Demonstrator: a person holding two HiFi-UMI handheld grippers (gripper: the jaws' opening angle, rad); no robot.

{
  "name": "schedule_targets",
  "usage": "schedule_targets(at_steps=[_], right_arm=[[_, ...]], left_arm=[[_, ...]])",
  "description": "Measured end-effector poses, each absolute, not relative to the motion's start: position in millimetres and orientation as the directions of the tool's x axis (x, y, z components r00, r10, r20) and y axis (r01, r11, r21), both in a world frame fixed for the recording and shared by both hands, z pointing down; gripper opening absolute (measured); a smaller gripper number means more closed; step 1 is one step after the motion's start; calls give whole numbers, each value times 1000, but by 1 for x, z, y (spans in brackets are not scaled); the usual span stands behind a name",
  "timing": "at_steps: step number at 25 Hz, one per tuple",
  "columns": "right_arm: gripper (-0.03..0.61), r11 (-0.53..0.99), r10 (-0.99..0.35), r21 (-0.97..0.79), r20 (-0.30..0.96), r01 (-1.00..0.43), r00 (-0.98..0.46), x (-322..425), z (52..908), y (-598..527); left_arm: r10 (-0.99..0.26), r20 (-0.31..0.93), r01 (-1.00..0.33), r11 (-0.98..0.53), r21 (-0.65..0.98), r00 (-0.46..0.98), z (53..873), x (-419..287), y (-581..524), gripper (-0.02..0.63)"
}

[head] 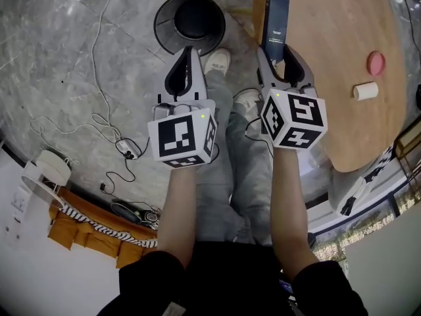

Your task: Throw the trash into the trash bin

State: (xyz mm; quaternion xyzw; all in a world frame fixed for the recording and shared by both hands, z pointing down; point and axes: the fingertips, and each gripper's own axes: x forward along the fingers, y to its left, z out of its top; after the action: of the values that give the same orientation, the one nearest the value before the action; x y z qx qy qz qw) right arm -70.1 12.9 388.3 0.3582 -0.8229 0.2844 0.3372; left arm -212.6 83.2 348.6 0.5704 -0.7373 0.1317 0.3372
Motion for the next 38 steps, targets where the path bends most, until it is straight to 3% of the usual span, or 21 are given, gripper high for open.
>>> schedule_targets(at_steps=[12, 20, 22, 24, 25, 33, 38], right_arm=[[198, 766, -118, -299, 805, -569, -582, -187, 454, 92], [222, 770, -105, -299, 813, -565, -573, -211, 477, 99], [183, 759, -129, -294, 807, -581, -576, -205, 470, 96], [57, 739, -180, -278, 796, -614, -578, -193, 459, 88], [28, 727, -206, -275, 787, -630, -582, -185, 454, 83], [14, 570, -387, -324, 705, -755, -594, -109, 411, 31], [12, 403, -544, -300, 682, -865, -489, -31, 398, 2]], left_arm=[[-669, 665, -804, 570, 171, -332, 376, -297, 188, 2], [-638, 684, -782, 603, 159, -353, 389, -314, 206, 2], [-648, 684, -796, 583, 164, -335, 386, -312, 198, 2], [-664, 680, -815, 555, 168, -312, 381, -307, 185, 2], [-673, 677, -826, 538, 169, -300, 378, -303, 177, 2], [-751, 646, -928, 326, 181, -137, 355, -252, 88, 2], [-771, 636, -974, 125, 187, 23, 347, -184, 36, 2]])
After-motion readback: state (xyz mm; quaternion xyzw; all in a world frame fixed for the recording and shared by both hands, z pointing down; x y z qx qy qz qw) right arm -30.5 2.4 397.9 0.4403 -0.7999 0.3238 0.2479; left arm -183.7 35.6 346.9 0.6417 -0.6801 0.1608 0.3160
